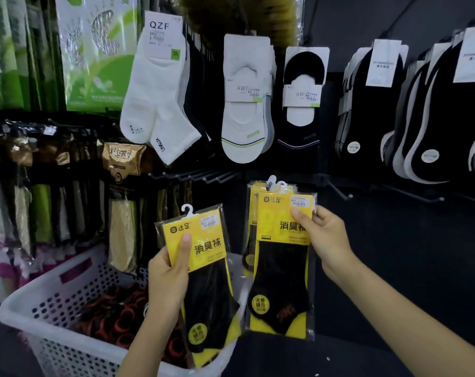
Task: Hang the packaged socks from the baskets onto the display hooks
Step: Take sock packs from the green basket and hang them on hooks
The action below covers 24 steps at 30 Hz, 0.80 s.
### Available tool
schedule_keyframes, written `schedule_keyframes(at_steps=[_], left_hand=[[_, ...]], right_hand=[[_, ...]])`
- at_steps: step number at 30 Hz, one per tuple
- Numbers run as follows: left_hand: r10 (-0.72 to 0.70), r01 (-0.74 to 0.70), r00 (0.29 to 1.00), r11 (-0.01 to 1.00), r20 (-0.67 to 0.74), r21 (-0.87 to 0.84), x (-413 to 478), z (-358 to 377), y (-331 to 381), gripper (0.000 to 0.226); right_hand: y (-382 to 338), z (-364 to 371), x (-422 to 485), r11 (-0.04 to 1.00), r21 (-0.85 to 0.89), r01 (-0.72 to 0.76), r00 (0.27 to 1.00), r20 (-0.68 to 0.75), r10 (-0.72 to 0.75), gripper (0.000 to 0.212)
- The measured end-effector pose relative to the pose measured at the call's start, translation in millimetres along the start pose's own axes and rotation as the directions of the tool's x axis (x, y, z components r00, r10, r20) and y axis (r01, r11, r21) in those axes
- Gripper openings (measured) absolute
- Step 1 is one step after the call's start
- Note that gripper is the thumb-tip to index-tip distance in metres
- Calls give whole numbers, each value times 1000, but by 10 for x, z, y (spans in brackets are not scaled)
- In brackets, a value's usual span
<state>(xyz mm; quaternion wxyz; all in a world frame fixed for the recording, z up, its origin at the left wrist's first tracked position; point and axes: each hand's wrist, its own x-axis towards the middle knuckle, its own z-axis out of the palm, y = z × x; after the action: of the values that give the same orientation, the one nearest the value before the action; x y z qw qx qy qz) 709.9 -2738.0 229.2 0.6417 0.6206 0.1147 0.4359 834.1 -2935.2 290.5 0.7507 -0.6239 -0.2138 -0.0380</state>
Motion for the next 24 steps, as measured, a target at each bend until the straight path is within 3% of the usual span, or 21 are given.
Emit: schedule_keyframes(at_steps=[4, 7, 14, 17, 19, 22, 24], left_hand=[[-3, 3, 999, 1000, -44, 7, 74, -119, -6, 36], [-12, 12, 999, 1000, -42, 5, 92, -133, -21, 39], [-30, 30, 1000, 999, 6, 23, 58, -30, -30, 32], [-39, 39, 999, 999, 37, 14, 34, 39, -54, 33], [-46, 46, 996, 999, 82, 6, 9, 107, -79, 33], [-53, 53, 988, 999, 145, 5, -50, 246, -126, 37], [-58, 59, 981, 998, 183, 0, -104, 358, -136, 38]], right_hand=[[85, 162, 222, 998, -57, 9, 1000, 27, -7, 8], [232, 243, 381, 995, -71, -64, 996, -63, 60, 2], [493, 210, 480, 977, -154, -149, 937, -337, 89, 28], [530, 154, 311, 972, -194, -134, 927, -372, 53, 39], [499, 142, 126, 978, -169, -120, 951, -302, 65, 36], [442, 191, -208, 984, -127, -121, 992, -32, 118, 25], [412, 231, -423, 987, -99, -125, 978, 154, 139, 30]])
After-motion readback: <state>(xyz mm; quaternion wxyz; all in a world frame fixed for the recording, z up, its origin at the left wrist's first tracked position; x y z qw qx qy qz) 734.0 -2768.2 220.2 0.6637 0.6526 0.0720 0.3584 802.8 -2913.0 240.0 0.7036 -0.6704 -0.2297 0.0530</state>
